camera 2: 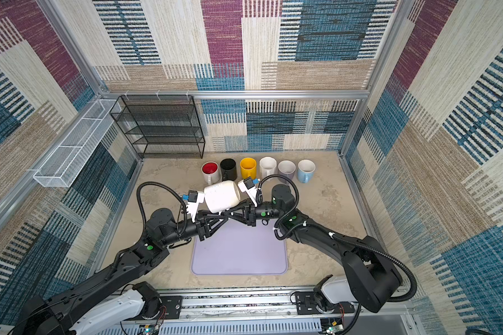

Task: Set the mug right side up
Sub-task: 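Close the left gripper on the speckled mug's rim while the right gripper holds its base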

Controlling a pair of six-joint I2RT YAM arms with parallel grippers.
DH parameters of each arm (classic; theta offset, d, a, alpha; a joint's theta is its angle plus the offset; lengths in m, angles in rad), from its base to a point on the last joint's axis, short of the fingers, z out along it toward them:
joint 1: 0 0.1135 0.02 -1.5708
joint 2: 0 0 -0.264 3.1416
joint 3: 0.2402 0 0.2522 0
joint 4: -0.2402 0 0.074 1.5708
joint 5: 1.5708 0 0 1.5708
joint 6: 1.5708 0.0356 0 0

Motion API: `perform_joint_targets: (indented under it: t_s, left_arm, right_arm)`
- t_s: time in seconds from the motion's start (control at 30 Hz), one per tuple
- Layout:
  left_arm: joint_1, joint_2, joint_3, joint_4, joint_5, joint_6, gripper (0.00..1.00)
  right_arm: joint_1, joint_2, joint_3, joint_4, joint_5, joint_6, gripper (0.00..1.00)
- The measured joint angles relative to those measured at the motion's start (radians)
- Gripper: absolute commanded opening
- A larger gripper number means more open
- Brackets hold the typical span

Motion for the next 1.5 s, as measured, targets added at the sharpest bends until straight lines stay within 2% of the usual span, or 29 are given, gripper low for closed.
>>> perform_joint_targets:
  t_s: [0.23, 0.4, 0.47, 0.9, 1.03, 1.3, 1.4, 1.5]
  left_arm:
    - [0.0, -0.012, -0.009, 0.003, 0.015, -0.005, 0.23]
    - [0.0, -0.019, -0.014, 0.023, 0.032, -0.057, 0.04]
    - [0.001, -0.022, -0.014, 0.03, 0.032, -0.061, 0.0]
    - [0.0, -0.029, -0.014, 0.037, 0.037, -0.063, 0.0]
    - [0.0, -0.031, -0.014, 0.037, 0.037, -0.063, 0.0]
    - [0.002, -0.035, -0.014, 0.037, 0.035, -0.063, 0.0]
    - [0.002, -0.036, -0.014, 0.037, 0.032, -0.051, 0.0]
    - [0.003, -0.037, -0.014, 0.036, 0.026, -0.044, 0.0]
  right_arm:
    - [0.002, 0.0, 0.0, 0.011, -0.007, 0.002, 0.0]
    - [0.005, 0.0, 0.0, 0.037, -0.012, -0.038, 0.0]
    - [0.005, -0.003, 0.0, 0.045, -0.011, -0.051, 0.0]
    - [0.01, -0.034, 0.0, 0.003, 0.01, -0.069, 0.0]
    - [0.011, -0.041, 0.008, -0.025, 0.016, -0.08, 0.05]
    - [0.003, -0.049, 0.011, -0.038, 0.019, -0.079, 0.25]
    - [-0.002, -0.058, 0.011, -0.048, 0.028, -0.056, 0.26]
    - [-0.008, -0.07, 0.01, -0.057, 0.039, -0.041, 0.33]
